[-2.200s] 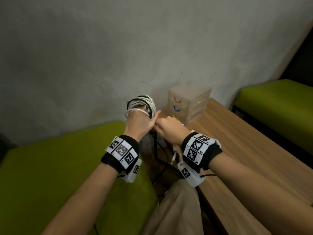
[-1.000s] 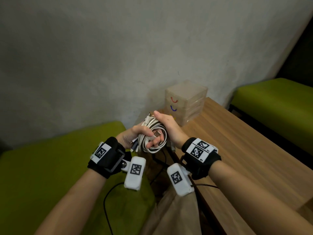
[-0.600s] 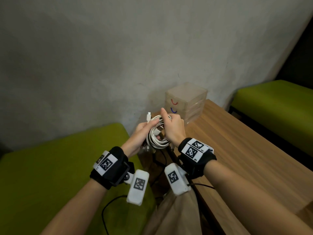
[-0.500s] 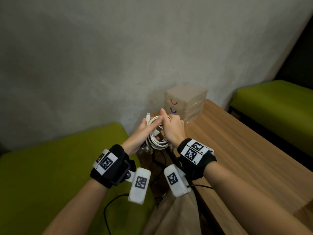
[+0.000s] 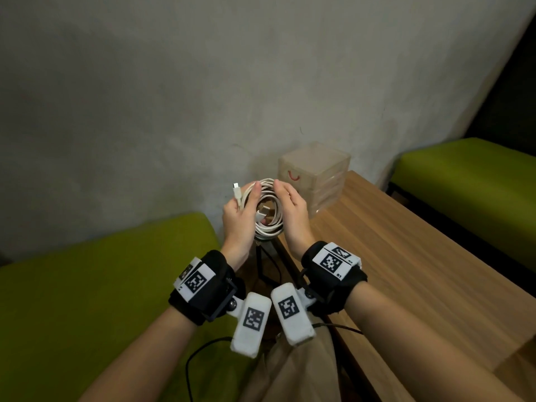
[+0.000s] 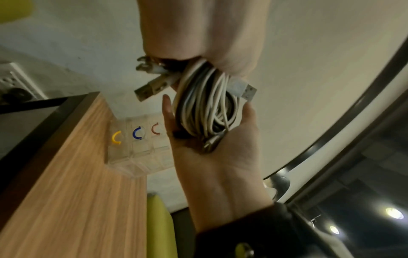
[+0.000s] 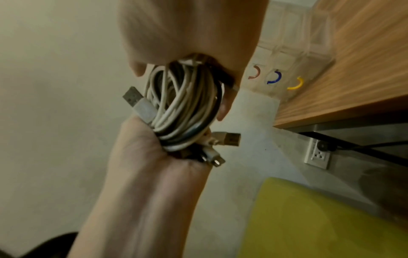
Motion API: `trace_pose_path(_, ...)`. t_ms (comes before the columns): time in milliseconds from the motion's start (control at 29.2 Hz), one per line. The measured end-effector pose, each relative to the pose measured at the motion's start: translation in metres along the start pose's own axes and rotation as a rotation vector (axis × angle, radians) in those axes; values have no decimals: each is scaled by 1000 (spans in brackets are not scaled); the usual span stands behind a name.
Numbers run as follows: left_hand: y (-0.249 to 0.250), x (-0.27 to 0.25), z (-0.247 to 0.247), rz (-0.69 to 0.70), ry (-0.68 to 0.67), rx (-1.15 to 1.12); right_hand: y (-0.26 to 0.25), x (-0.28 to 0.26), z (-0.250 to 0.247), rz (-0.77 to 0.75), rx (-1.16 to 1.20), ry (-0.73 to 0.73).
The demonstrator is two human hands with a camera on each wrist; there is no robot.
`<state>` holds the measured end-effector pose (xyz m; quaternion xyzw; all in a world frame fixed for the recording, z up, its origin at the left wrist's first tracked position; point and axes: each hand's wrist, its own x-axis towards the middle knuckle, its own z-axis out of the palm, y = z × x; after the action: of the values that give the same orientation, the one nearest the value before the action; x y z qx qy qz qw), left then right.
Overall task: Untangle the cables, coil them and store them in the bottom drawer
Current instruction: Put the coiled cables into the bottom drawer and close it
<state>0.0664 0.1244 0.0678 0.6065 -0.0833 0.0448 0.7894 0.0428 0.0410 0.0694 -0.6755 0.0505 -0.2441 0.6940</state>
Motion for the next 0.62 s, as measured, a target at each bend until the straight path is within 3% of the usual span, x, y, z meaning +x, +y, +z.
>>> trace_pose_path(137,-7,-2,-7,-23,-78,32,0,0,-3,-79,-237,-33)
trace_pose_path(239,-12,-2,-17,-37,-292,362,3,3,-13,-31,-416,1)
trace_pose_path(308,-10,2,-31,-137,-414,422,2,3,-20,-22,-516,-82)
trace_pose_path(411,0,3,-41,-383,-530,237,-1,2,-22,-28,-638,-255)
trace_pose_path(513,5,2,-35,-340,-656,349,-1,2,-16,6,-689,-363)
trace_pose_path(616,5,2,-29,-165,-554,402,-9,2,-15,-27,-666,-338)
